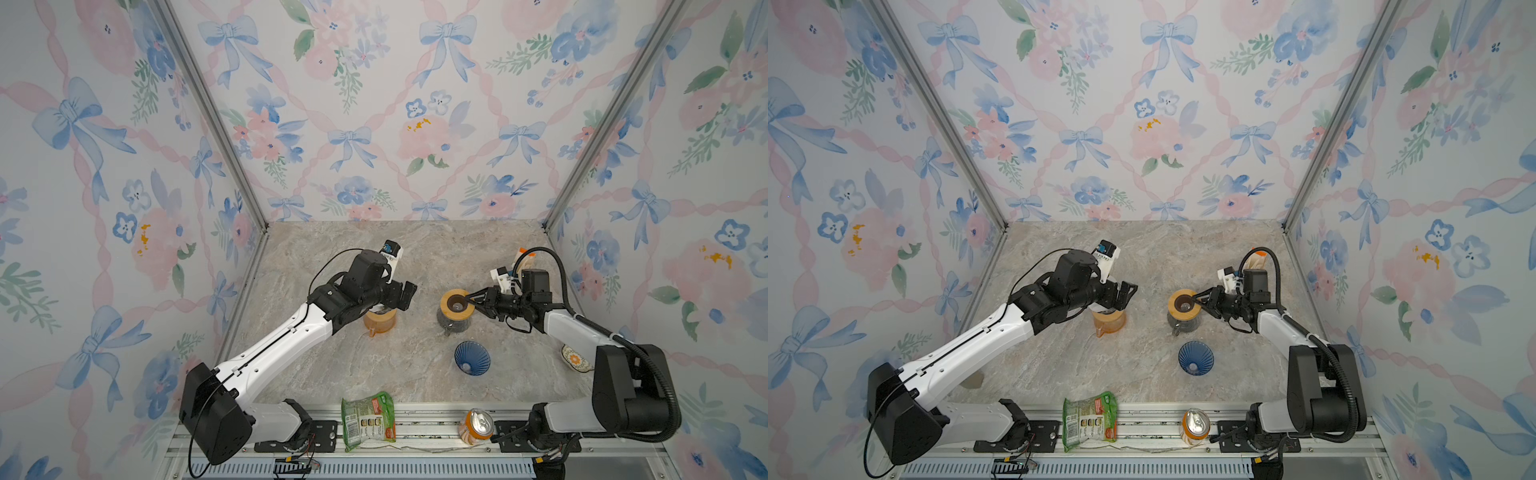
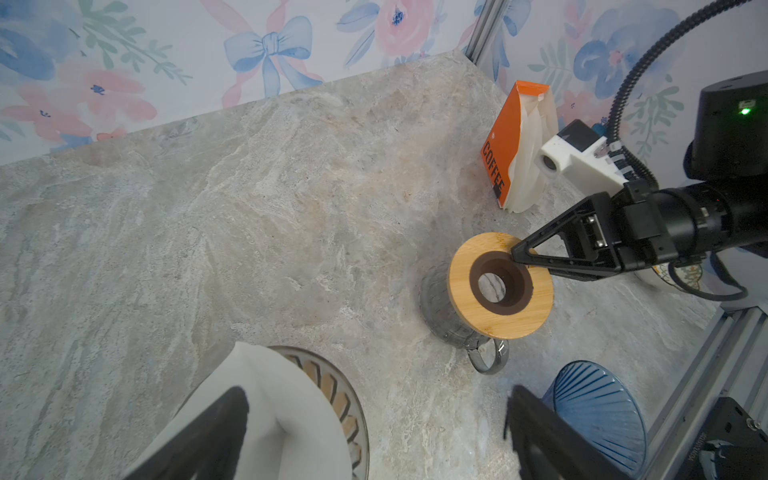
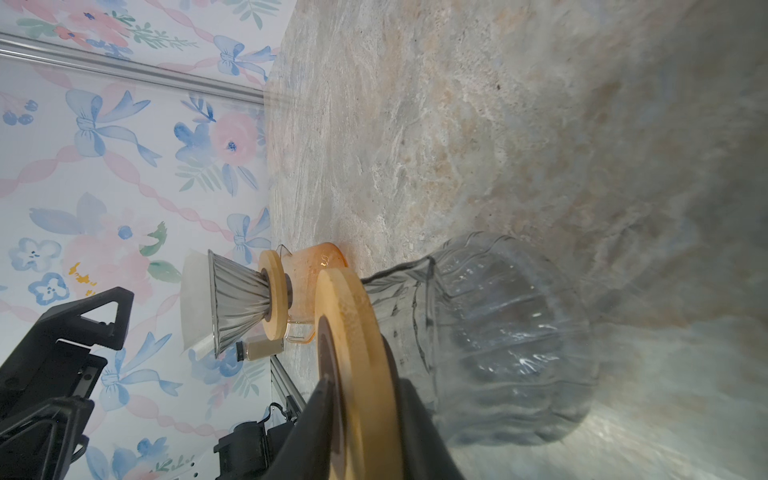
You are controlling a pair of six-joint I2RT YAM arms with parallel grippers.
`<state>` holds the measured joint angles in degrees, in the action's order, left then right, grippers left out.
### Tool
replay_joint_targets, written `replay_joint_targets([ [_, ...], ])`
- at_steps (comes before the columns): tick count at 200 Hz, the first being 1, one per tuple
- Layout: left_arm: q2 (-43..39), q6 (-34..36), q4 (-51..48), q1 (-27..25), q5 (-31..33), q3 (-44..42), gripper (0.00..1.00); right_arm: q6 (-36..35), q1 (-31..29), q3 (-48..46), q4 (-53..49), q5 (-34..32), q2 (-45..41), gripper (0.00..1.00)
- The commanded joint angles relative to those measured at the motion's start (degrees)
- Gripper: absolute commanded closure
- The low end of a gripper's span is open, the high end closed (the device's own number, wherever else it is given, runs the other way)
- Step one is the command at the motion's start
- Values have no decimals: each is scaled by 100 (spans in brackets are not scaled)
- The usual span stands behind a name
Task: Place the coffee filter in the dripper
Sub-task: 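Lower the wooden ring onto the pitcher top and open the right gripper, then move the right gripper away from the ring toward the blue dripper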
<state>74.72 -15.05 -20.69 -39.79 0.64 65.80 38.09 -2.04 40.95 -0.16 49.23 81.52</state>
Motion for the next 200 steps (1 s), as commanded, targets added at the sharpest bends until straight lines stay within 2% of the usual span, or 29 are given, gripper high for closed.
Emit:
replay_joint_targets([
  [1, 33, 2, 74, -38, 47, 142, 2, -152, 86, -17, -33, -8, 27, 70],
  [48, 69, 46, 74, -36, 64, 213, 2, -474, 161, 121, -438, -171, -3, 65],
  [106, 75, 89, 74, -38, 93, 245, 2, -541, 261, 194, -683, -327, -72, 61],
  [113, 75, 96, 74, -42, 101, 240, 2, -557, 270, 209, -732, -535, -91, 60],
  [200, 49, 211, 74, -29, 208, 260, 2, -739, 410, 416, -1247, -955, -298, 51],
])
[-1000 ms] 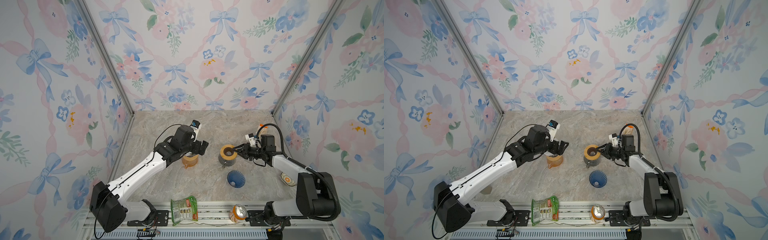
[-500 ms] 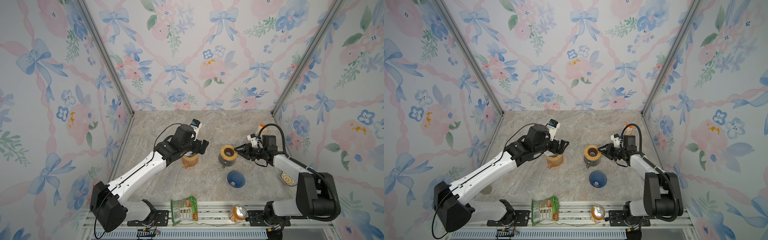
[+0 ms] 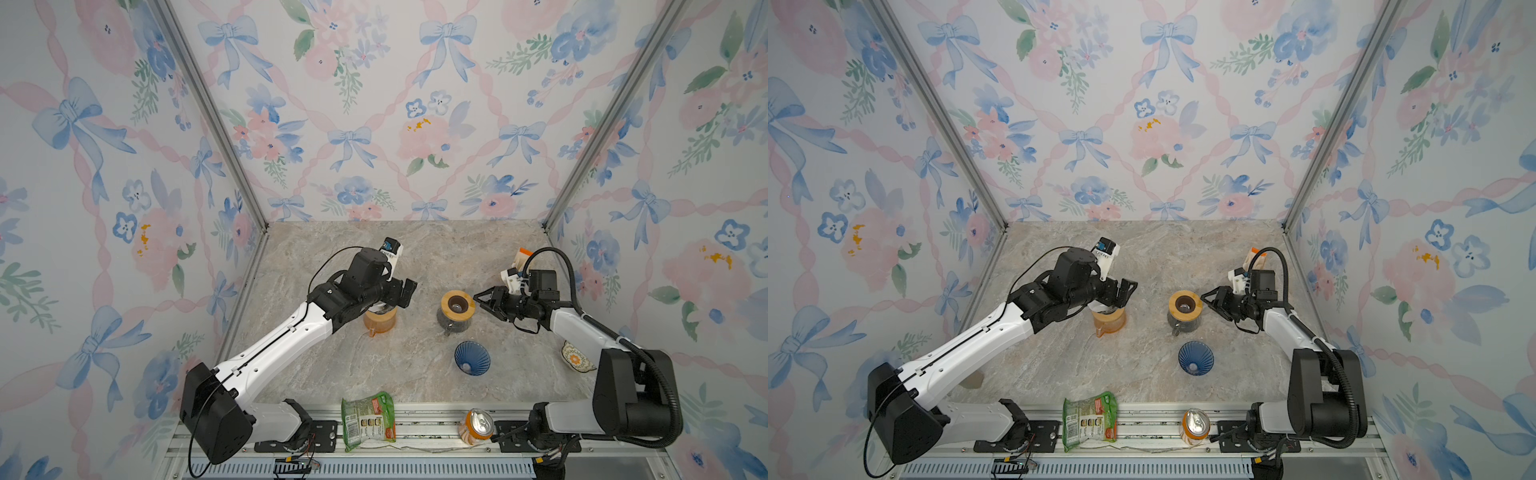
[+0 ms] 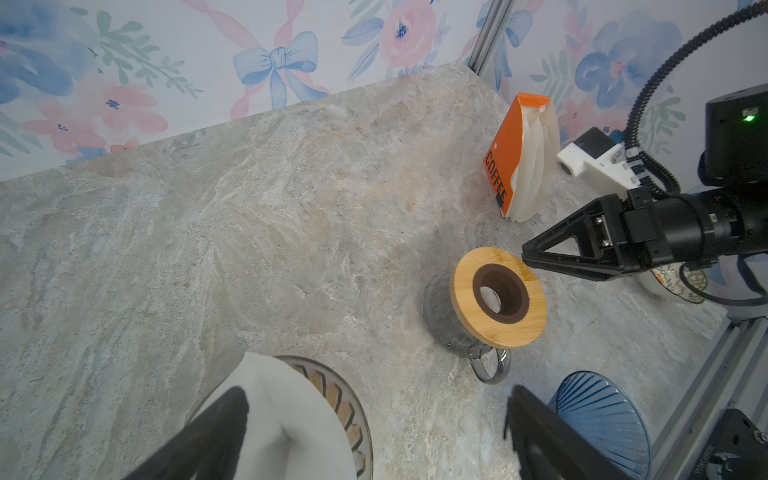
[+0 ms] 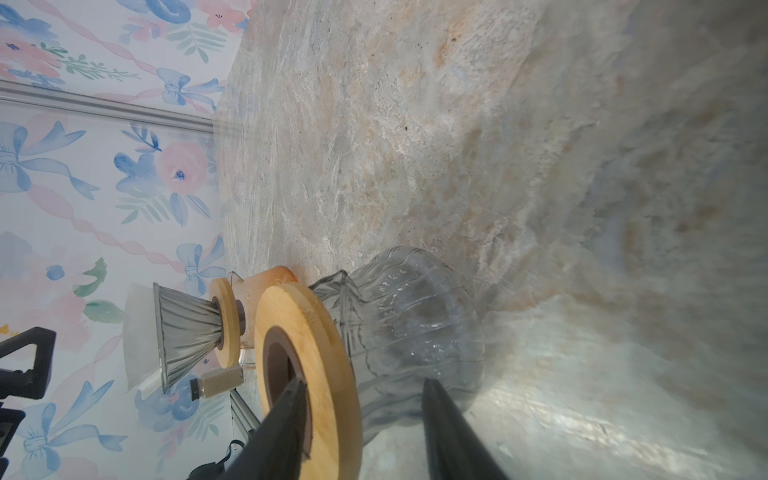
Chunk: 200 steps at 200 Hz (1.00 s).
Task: Place the coffee filter in the dripper
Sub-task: 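Move the right gripper away from the ring toward the blue dripper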
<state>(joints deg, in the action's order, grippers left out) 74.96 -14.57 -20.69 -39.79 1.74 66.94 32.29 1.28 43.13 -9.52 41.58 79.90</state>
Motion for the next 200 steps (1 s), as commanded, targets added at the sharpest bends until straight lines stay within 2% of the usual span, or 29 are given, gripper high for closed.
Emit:
replay_joint_targets([
  [1, 26, 164, 74, -29, 99, 150, 2, -165, 76, 196, -317, -196, -139, 51],
  [33, 48, 192, 74, -30, 86, 201, 2, -409, 88, 343, -723, -423, -352, 46],
  [66, 85, 296, 74, -29, 68, 341, 2, -1071, 62, 856, -1849, -878, -711, 41],
  [108, 122, 333, 74, -44, -49, 555, 2, -1766, -144, 1659, -3314, -1857, -1158, 37],
  [130, 132, 315, 74, -96, -64, 601, 2, -1914, -315, 1971, -3954, -2374, -1272, 36],
  [200, -59, 132, 91, -318, 2, 177, 2, -1826, -1008, 1983, -5036, -3131, -1650, 37],
])
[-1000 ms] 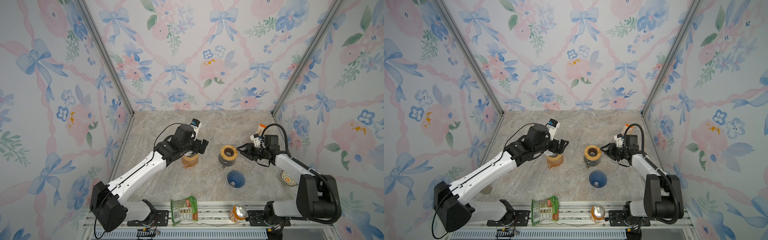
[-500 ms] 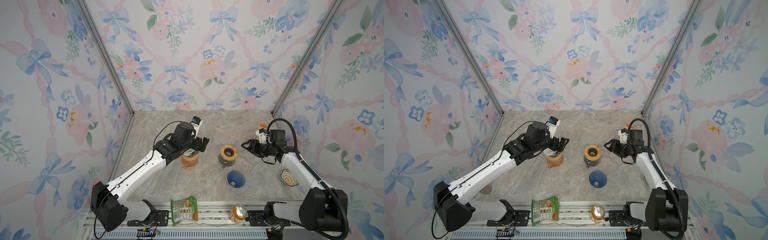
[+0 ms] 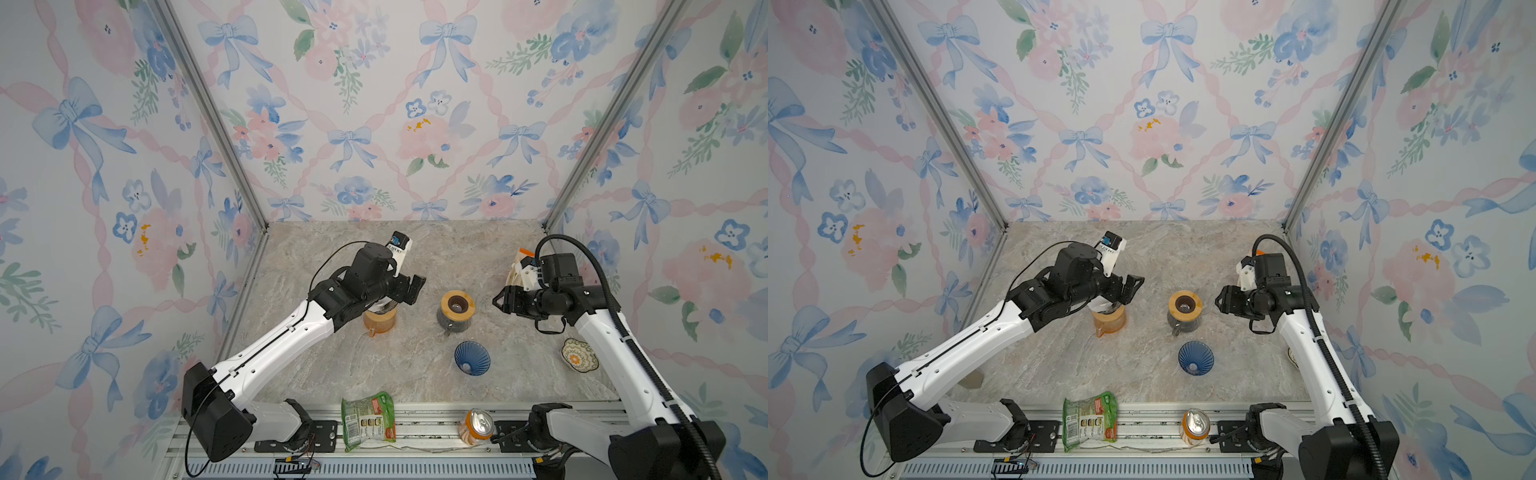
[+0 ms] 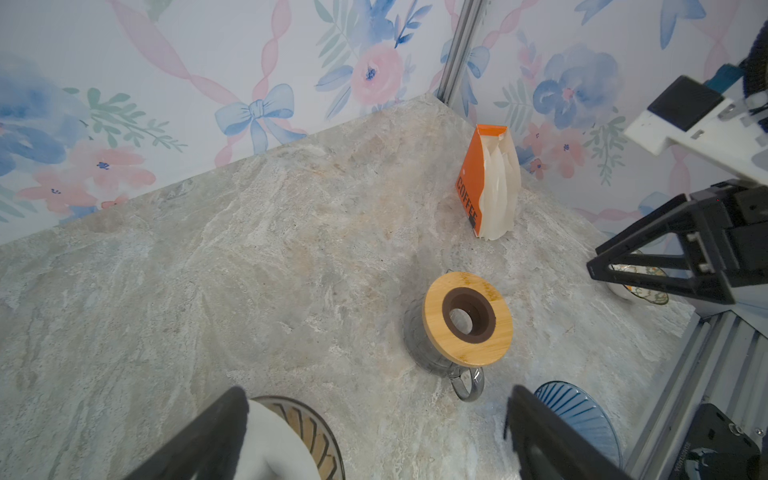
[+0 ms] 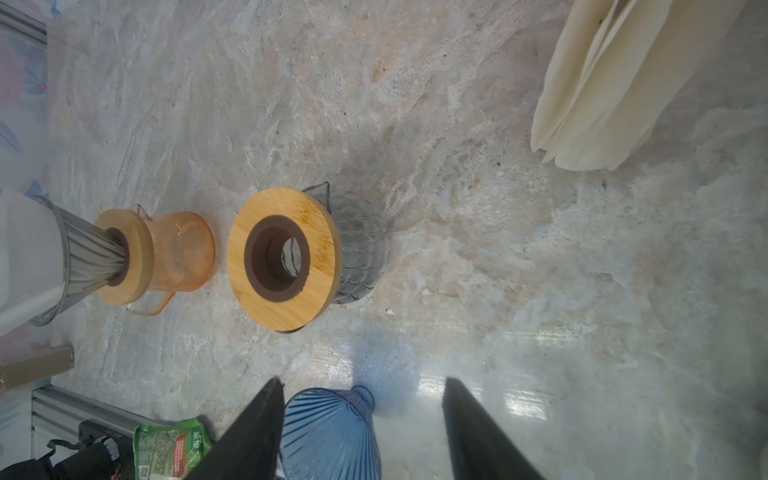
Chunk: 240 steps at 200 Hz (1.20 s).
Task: Place the coffee filter in the dripper
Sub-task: 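Move the right gripper away from the ring toward the blue dripper, then grasp the blue ribbed dripper by its rim with the right gripper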
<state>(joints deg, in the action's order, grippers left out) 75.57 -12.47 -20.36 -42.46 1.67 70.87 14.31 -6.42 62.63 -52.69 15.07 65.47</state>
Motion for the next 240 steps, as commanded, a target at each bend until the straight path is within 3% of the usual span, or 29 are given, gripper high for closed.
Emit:
replay_joint_targets([
  [1, -125, -79, 58, -52, 4, -224, 2, -26, -242, 32, -731, -488, -213, 37],
  [87, -415, -370, 339, -197, -188, -1072, 2, 635, -1116, -951, -671, -522, -556, 39],
  [142, -604, -52, 335, -250, -458, -1338, 2, 898, -1474, -1466, -161, -651, -429, 40],
  [240, -527, 279, 338, -281, -733, -1434, 2, 1390, -1713, -2022, 495, -586, -43, 50],
])
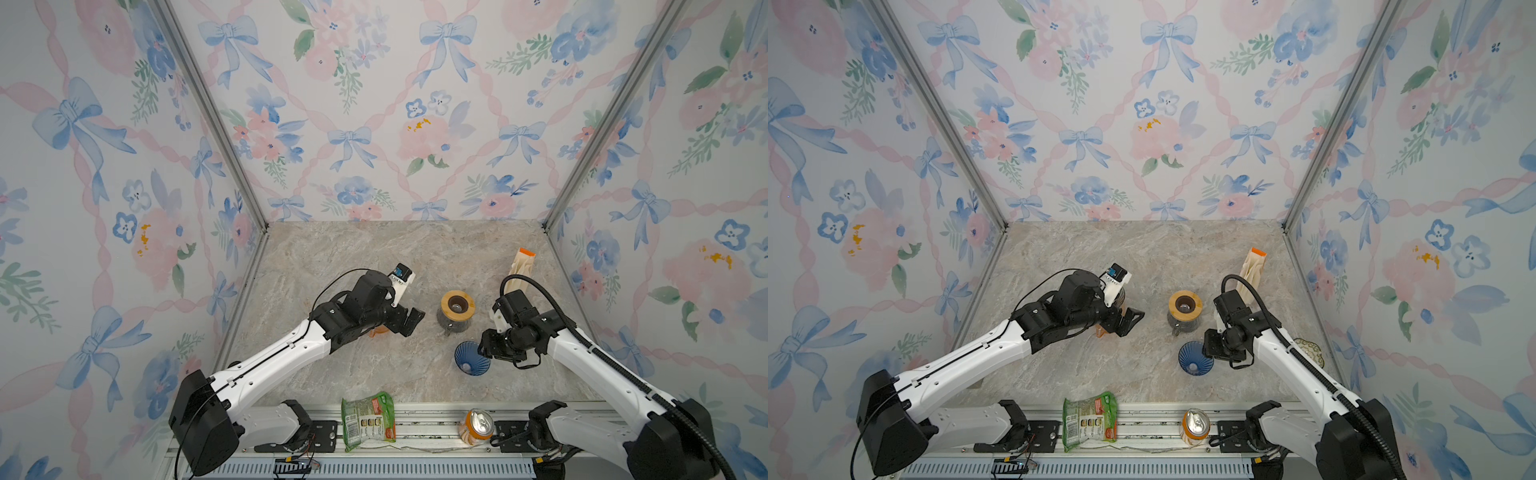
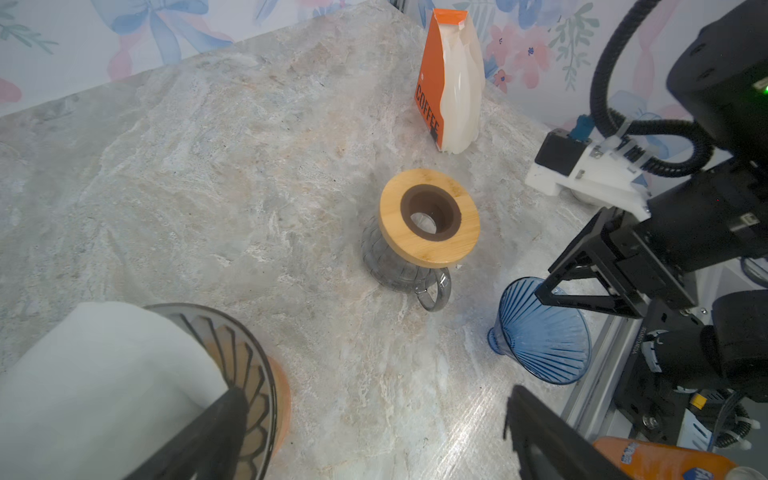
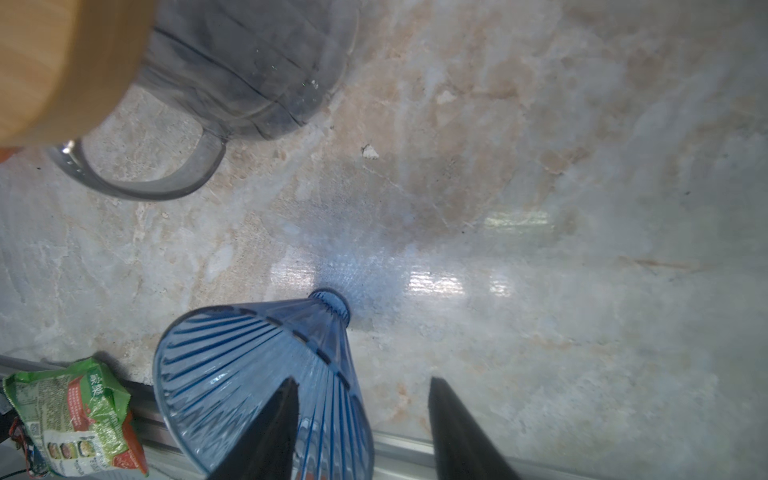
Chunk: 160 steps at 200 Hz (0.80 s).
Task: Place the coffee filter in the dripper
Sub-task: 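Grasp the blue ribbed dripper by its rim with the right gripper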
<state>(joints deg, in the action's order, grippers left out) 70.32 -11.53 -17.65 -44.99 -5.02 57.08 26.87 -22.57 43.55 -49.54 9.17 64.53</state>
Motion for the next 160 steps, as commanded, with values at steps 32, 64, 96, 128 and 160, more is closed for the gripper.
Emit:
replay_joint_targets([
  [32, 117, 186, 68, -27, -52, 26, 2, 202, -117, -239, 362, 99, 152, 61],
  [64, 182, 127, 60, -27, 19, 125, 2, 243, -139, -334, 553, 155, 248, 66],
  [96, 222, 98, 60, -27, 58, 232, 2, 200, -152, -338, 671, 225, 332, 72],
  [128, 321, 90, 55, -27, 92, 329, 2, 165, -170, -309, 709, 226, 333, 79],
  [160, 399, 82, 51, -27, 175, 444, 2, 125, -171, -292, 709, 194, 247, 84],
])
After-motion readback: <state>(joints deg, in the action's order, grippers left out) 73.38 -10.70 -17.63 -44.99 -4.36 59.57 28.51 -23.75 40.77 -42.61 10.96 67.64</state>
